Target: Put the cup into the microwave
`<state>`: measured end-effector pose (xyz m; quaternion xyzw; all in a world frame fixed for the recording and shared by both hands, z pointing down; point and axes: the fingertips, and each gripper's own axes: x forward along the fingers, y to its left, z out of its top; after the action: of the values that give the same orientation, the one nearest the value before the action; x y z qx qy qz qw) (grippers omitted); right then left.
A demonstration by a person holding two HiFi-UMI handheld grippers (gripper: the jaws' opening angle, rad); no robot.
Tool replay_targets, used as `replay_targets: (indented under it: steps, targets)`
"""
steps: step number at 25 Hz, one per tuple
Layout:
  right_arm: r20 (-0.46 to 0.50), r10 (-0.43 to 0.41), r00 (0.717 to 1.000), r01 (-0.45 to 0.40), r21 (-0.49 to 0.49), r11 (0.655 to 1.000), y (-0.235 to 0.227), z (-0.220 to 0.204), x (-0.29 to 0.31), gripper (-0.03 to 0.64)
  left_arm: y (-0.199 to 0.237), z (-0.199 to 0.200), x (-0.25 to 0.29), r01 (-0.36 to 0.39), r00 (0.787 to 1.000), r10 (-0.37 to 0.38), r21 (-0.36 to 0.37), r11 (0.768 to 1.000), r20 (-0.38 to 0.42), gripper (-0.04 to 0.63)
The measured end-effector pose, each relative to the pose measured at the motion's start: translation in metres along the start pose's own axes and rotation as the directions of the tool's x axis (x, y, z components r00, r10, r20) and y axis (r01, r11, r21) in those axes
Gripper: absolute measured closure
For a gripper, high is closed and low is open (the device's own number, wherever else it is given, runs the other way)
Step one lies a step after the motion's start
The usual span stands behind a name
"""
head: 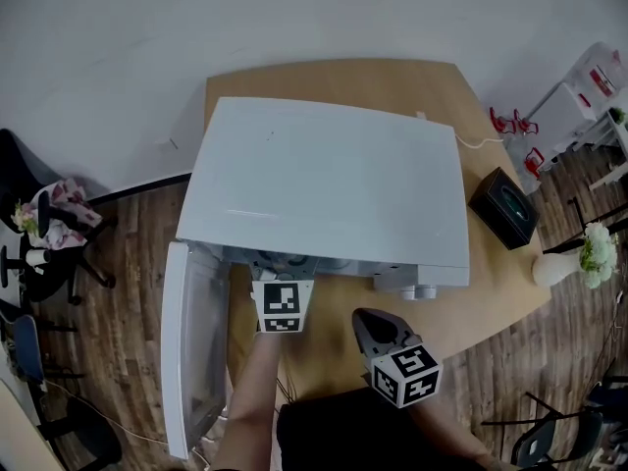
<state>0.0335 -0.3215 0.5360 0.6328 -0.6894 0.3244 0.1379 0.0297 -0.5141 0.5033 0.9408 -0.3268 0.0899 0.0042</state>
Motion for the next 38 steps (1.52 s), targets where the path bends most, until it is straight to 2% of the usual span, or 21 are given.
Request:
replay_targets:
  steps: [14, 28, 34, 38]
  targets:
    - [-0.024, -0.054, 0.998, 0.054, 0.015, 0.998, -0.007, -0.016, -0.007, 0.621, 0.010, -0.007, 0.016, 0.011, 0.999, -0.012, 0.020, 1.000, 0.049, 0.166]
    - [-0.012, -0.068, 0.998, 0.069, 0.020, 0.997, -0.001, -0.020, -0.013, 0.621, 0.006, -0.012, 0.017, 0.037, 0.999, -0.038, 0.047, 0.998, 0.025, 0.164]
    - [-0.006, -0.078, 0.997, 0.078, 0.022, 0.997, -0.001, -0.022, -0.019, 0.621, 0.010, -0.009, 0.015, -0.011, 0.999, 0.010, 0.020, 1.000, 0.041, 0.163]
    - [-0.002, -0.077, 0.997, 0.077, 0.024, 0.997, 0.000, -0.023, -0.022, 0.621, 0.009, -0.008, 0.013, -0.017, 0.999, 0.017, 0.008, 1.000, 0.039, 0.161]
